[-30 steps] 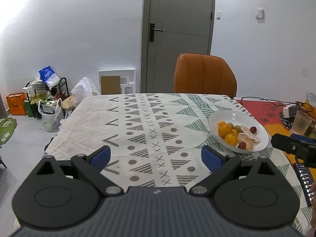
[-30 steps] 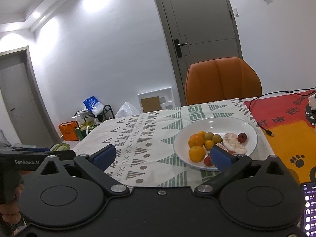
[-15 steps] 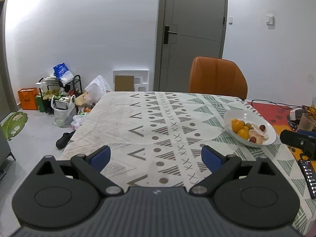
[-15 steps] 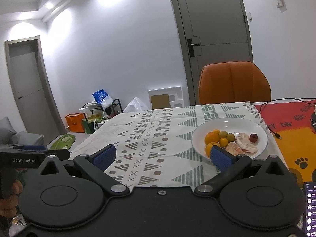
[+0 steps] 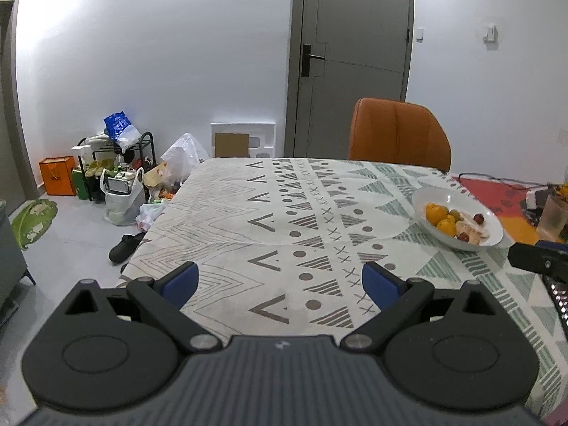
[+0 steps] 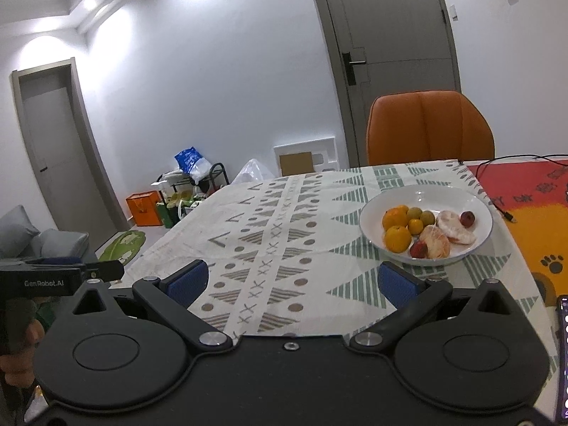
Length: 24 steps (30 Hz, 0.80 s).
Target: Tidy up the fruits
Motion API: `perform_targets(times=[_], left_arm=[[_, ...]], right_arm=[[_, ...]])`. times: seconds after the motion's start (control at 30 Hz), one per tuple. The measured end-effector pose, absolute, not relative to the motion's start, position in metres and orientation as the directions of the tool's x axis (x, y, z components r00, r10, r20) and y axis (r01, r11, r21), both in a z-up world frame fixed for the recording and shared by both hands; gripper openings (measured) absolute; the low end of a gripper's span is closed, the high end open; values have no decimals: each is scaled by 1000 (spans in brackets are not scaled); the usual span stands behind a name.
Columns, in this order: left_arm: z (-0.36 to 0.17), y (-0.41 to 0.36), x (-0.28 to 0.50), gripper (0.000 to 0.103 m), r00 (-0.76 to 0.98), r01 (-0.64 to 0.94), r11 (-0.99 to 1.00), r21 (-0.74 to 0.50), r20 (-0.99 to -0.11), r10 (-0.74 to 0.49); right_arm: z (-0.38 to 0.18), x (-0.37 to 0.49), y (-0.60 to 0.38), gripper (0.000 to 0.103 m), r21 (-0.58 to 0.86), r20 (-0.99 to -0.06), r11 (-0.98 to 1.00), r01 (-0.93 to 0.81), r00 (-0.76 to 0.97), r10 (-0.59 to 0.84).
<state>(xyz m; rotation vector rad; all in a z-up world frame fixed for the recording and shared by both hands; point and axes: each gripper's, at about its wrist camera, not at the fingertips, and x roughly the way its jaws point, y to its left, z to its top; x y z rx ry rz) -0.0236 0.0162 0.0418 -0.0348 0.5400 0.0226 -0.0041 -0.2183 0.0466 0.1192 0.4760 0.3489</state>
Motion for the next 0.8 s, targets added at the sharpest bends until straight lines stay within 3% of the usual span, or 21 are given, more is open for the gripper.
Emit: perform_targets(times=[0.8], left_arm=[[37,15,-22,98,851,-29,999,-28,-525,10]], right_arm=[[30,3,-222,103,208,-457,930,-302,811,365]])
